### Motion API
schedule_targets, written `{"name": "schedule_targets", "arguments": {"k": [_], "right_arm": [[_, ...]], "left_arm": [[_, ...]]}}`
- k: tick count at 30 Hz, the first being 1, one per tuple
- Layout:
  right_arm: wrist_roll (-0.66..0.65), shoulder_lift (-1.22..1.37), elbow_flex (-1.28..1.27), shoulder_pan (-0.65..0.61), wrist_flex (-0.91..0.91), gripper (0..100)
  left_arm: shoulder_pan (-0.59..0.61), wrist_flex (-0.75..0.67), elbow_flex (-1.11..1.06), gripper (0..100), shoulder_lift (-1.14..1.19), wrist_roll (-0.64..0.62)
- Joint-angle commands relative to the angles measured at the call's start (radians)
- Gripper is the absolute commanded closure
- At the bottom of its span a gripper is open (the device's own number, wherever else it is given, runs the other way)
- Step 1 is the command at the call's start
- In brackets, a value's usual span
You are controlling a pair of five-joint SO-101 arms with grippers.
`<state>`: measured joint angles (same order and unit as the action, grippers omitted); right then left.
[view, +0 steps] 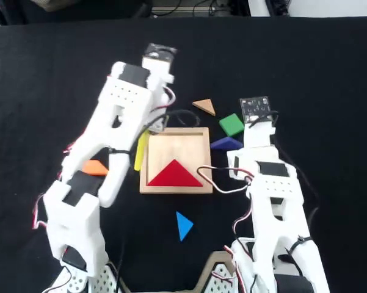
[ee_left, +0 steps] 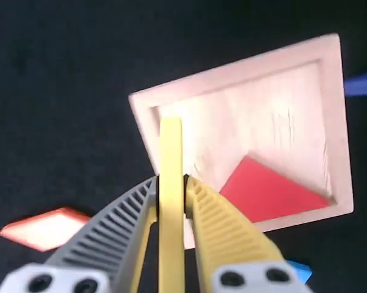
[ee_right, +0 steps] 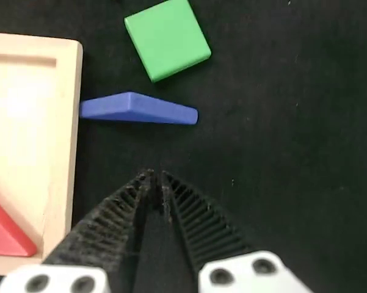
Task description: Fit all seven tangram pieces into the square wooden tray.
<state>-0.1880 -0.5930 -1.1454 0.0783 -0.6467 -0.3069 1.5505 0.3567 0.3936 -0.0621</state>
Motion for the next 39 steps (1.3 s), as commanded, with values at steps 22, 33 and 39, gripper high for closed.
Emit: {"name": "schedule_targets", "arguments": {"k": [22,33,39], "right_arm": [[0.002,-0.038,-0.004,0.011,0.051,98.6],[0.0,-0.038,-0.004,0.009,0.049,98.6],[0.0,-0.038,-0.004,0.009,0.049,98.6]], "left_arm": [[0.027,-0.095,0.027,94,0.157,-0.327],[0.033,-0.153,-0.067,94,0.157,-0.321],[0.038,-0.184,-0.104,94,0.157,-0.319]]}}
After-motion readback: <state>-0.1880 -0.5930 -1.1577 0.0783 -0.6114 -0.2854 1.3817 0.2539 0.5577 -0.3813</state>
